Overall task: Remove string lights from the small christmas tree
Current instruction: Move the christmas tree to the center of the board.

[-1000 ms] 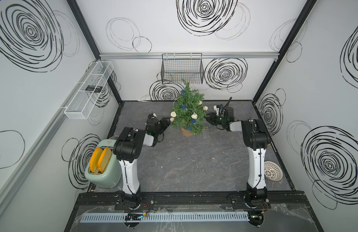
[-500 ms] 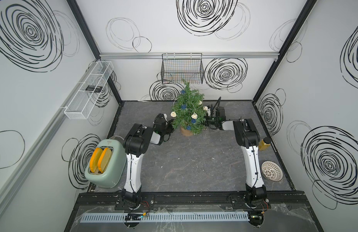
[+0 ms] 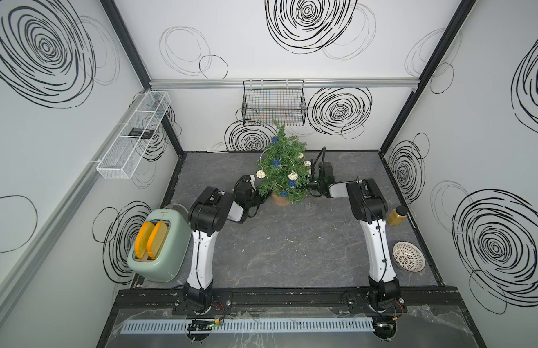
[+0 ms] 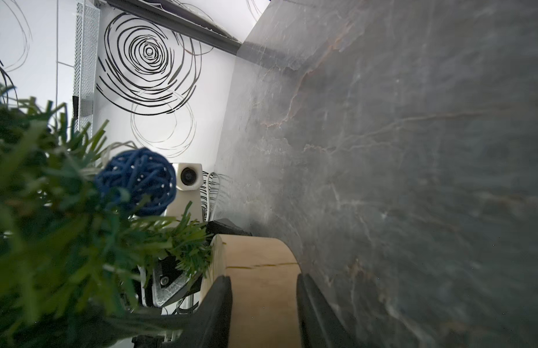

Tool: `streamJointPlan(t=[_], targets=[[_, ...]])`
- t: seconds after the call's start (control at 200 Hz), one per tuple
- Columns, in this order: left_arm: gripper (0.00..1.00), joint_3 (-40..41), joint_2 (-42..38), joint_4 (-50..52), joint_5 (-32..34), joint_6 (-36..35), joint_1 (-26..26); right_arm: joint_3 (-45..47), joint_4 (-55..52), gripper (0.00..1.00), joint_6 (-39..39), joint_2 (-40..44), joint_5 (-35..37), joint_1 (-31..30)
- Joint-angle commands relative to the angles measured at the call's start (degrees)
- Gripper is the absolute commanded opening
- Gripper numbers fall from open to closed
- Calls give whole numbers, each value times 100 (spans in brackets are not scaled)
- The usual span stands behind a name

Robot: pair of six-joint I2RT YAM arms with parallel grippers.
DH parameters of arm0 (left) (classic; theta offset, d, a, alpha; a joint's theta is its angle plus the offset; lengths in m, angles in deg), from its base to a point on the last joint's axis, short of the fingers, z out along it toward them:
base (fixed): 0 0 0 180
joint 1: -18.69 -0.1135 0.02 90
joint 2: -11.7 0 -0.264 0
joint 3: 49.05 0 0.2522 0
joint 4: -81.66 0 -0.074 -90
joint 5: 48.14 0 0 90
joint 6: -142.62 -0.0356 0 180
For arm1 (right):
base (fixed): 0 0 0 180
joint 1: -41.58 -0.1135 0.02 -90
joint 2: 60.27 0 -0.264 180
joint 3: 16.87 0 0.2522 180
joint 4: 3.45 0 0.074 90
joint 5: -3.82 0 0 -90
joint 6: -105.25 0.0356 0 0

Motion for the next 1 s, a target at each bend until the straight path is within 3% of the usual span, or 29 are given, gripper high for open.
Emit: streamJointPlan(t=[0.0, 0.49, 0.996], targets=[[49, 426, -230, -294, -73, 142, 101, 548, 15, 40, -126, 249, -204, -208], [46, 2179, -884, -1470, 250, 633, 654, 2632, 798, 40, -187, 1480, 95, -506], [45, 3412, -1617, -1716, 666, 670, 1480, 4012, 792, 40, -449, 2468, 613, -833]])
